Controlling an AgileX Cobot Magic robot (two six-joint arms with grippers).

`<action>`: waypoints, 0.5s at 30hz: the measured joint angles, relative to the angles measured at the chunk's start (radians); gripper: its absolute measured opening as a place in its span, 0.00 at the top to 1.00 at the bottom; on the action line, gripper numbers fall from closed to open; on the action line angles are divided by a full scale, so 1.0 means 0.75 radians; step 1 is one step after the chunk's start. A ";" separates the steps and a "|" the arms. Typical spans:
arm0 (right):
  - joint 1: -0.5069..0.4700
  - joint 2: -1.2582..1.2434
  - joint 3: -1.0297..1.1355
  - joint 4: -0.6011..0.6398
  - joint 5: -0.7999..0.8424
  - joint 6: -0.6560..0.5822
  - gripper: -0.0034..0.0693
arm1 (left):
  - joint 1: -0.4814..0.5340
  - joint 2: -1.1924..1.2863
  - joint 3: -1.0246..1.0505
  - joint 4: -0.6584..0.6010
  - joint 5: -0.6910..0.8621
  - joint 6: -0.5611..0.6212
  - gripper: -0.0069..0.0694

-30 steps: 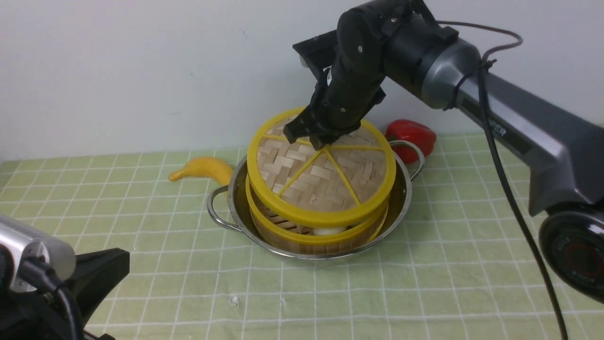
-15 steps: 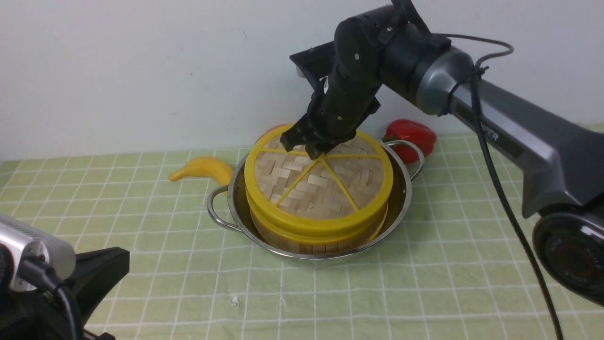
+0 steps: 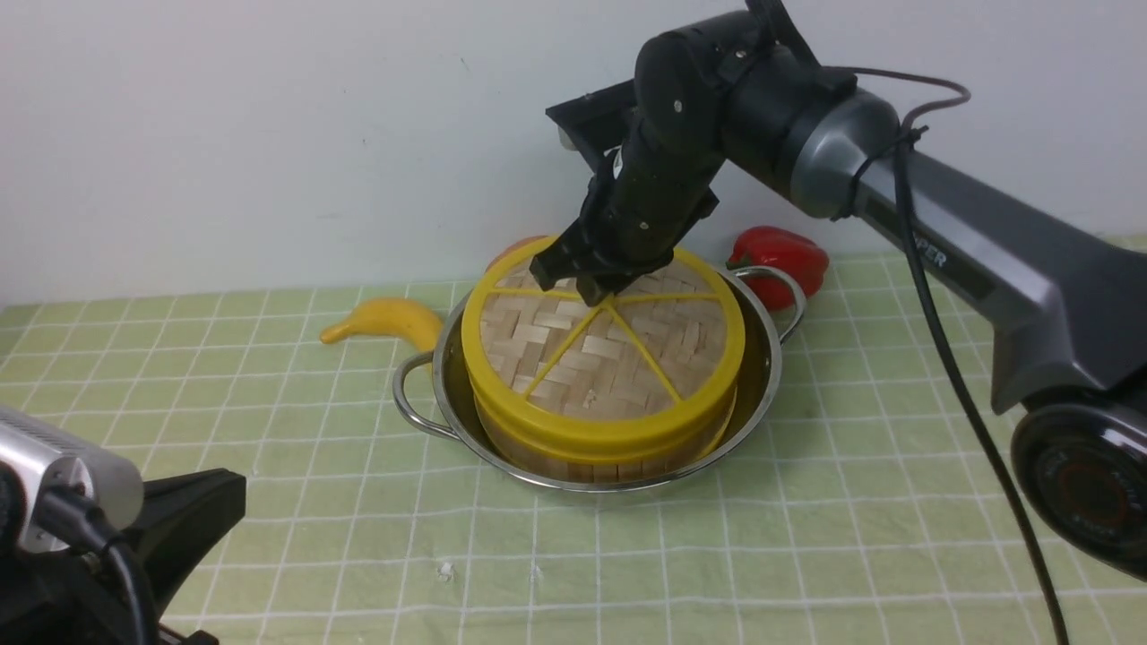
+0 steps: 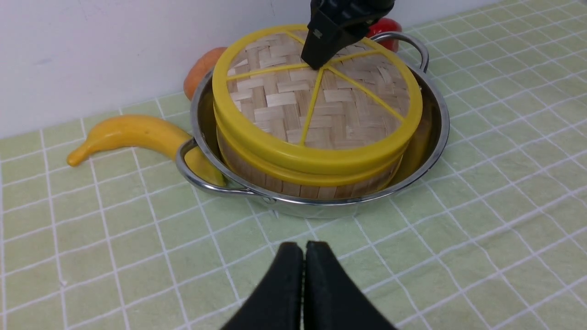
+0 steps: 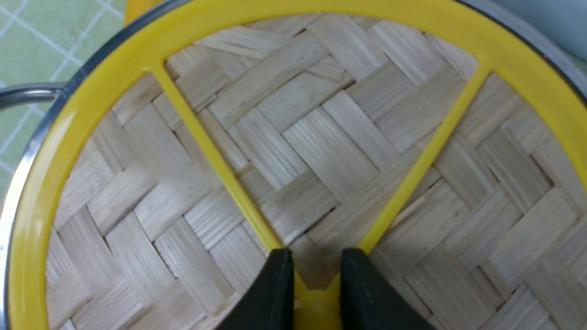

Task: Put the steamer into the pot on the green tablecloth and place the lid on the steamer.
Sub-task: 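Place the bamboo steamer lid onto the steamer basket in the pot with the right gripper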

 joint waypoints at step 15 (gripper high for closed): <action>0.000 0.033 -0.011 0.027 -0.006 0.001 0.76 | 0.000 0.000 0.000 0.000 0.000 0.000 0.91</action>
